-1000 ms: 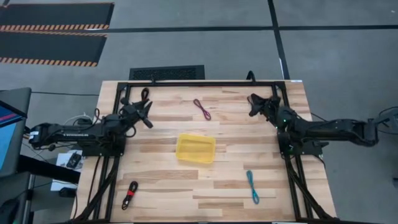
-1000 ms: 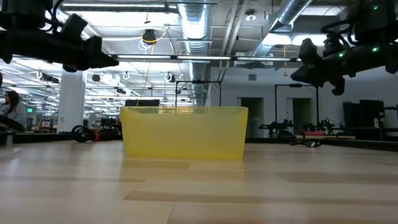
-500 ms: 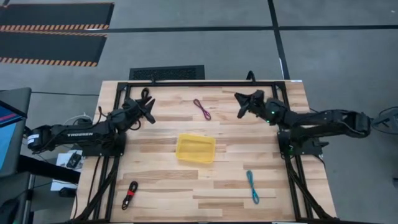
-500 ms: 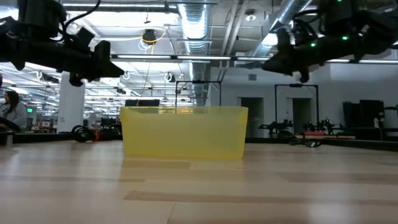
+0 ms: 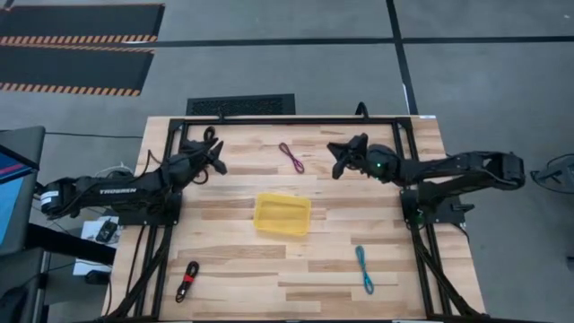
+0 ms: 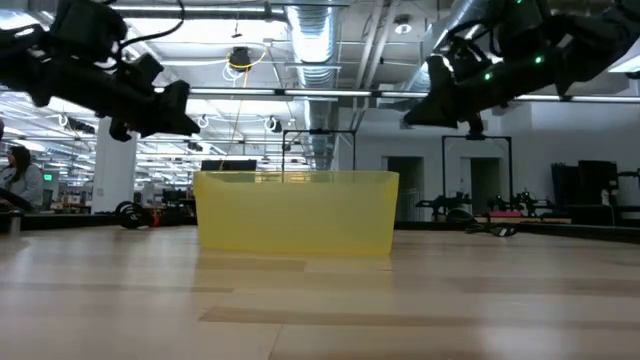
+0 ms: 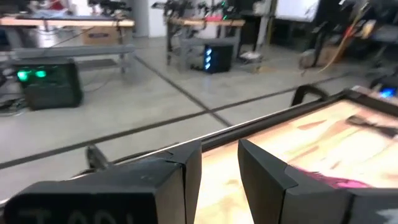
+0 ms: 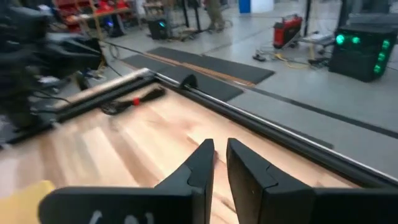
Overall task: Pick and place USB-C Cables
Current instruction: Put the top left black charger cable into the yellow bin
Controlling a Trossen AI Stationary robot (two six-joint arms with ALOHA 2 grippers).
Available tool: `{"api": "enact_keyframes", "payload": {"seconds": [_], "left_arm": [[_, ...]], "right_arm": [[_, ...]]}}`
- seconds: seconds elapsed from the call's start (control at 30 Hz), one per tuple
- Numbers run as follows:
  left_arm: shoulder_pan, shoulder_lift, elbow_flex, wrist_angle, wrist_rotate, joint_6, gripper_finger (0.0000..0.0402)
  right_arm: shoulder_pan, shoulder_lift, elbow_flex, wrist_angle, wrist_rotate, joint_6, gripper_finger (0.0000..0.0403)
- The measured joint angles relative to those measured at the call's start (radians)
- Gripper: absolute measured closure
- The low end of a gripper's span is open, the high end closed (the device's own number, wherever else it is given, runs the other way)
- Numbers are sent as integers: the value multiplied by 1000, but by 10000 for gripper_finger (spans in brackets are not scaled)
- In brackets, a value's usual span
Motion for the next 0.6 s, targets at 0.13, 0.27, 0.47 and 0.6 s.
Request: {"api": "enact_keyframes", "payload": {"seconds": [0.13,0.27,0.47,0.6], "left_arm": [[32,102,91,-76,15,10,307],[39,208,148,-84,22,40,307],[41,304,208,-138,19,46,304],[84,333,257,-273,9,20,274]], "right_arm": [[33,-36,0,-19,1,-13,288],[49,-46,0,-80,3,12,228],[46,-25,0,-186,23,134,166],[46,-4,0,-142,92,136,157]]}}
